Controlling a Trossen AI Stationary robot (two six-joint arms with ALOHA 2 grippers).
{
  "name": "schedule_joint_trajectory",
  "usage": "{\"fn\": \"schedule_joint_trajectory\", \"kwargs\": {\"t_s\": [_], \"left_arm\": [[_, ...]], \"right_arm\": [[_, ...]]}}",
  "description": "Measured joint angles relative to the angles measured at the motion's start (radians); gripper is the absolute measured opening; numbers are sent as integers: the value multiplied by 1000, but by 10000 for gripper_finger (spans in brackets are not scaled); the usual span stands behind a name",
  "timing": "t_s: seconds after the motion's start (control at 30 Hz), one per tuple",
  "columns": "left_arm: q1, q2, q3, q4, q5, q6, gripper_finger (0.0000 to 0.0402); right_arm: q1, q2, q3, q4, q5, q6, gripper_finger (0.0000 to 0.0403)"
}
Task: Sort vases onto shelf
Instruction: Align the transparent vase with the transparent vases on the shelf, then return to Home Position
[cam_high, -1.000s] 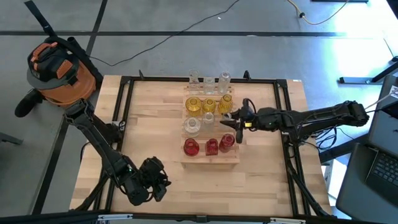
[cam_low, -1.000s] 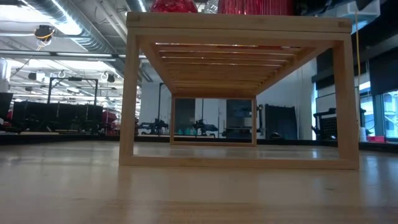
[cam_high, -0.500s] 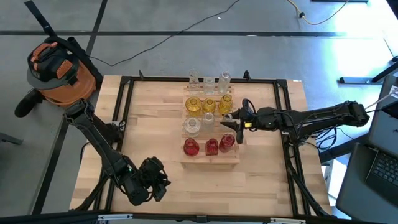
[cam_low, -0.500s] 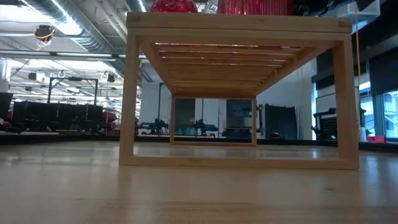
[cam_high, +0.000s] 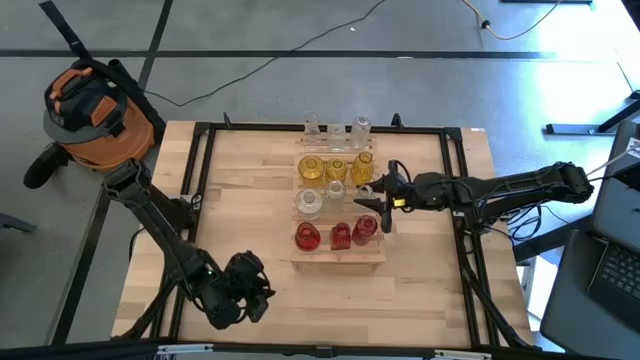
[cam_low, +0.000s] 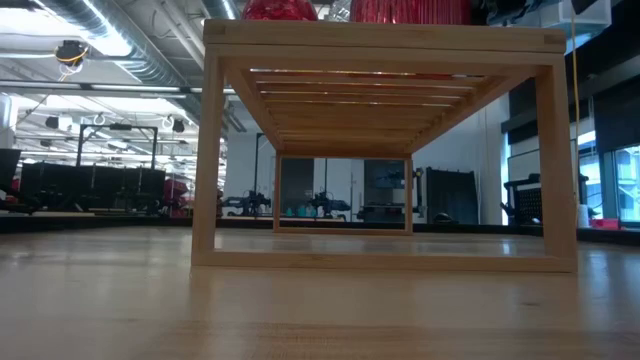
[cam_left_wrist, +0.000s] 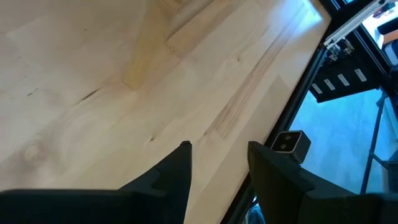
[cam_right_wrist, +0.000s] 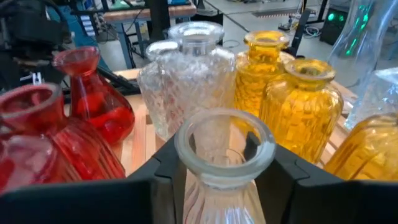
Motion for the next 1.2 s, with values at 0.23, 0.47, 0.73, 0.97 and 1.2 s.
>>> {"fn": "schedule_joint_trajectory", "kwargs": {"t_s": [0.23,0.47,0.73,0.97,1.2], "left_arm": [[15,0,0,-1,0,1,148],[15,0,0,0,0,2,148],[33,0,0,0,-3,10,148],[71,-40,0,49,-203,77,148],[116,-278,0,77,-568,332,148]], "right_arm": [[0,-1,0,-33,-5,20,181],[0,-31,1,-22,-2,25,220],[0,-131,39,-36,30,-52,221],[0,-256,94,30,9,-12,221],[0,-504,-97,218,107,-19,220]]}}
